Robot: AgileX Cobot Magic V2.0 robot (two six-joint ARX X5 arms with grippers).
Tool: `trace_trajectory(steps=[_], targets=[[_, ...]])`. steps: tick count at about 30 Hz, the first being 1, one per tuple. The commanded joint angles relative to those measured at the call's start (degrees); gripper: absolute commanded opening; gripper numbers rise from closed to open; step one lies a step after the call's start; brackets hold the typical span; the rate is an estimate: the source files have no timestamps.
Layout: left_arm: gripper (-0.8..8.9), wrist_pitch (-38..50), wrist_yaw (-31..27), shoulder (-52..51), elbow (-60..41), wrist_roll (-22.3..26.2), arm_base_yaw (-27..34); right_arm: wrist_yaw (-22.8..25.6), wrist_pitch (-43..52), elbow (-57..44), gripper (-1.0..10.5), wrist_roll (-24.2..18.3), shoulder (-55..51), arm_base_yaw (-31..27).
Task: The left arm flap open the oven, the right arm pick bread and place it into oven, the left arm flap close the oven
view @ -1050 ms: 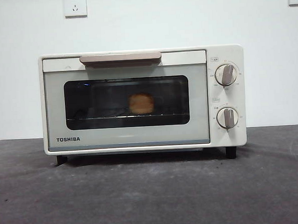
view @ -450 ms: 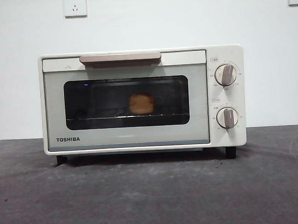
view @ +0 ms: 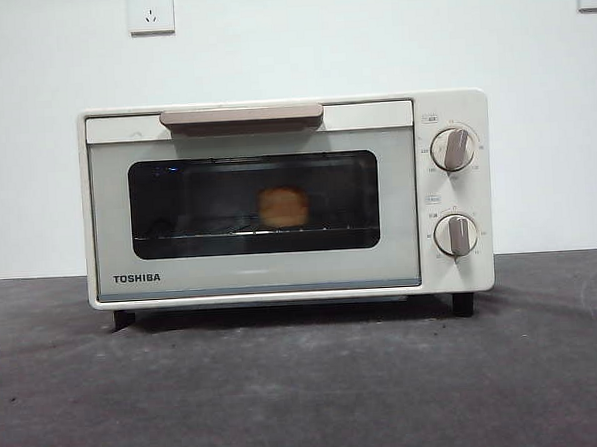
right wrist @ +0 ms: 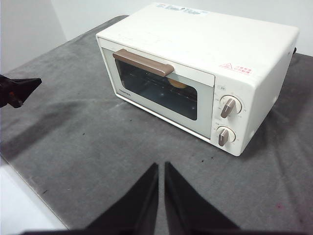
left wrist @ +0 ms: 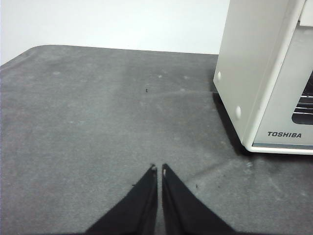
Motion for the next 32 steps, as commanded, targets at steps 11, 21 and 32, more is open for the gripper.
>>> trace_trajectory(steps=[11, 21, 32], targets=[[0.25, -0.26, -0.26, -0.07, -1.18, 0.55, 0.02, 0.02, 0.59, 1.07, 0.2, -0.24, 0.13, 0.57], [0.25, -0.28, -0.26, -0.07, -1.18, 0.55, 0.02, -0.48, 1.84, -0.39, 0.2, -0.26, -0.66, -2.69], [0.25, -0.28, -0.26, -0.07, -1.18, 0.55, 0.02, -0.15, 35.74, -32.63, 0.2, -4.92, -10.97, -32.63]])
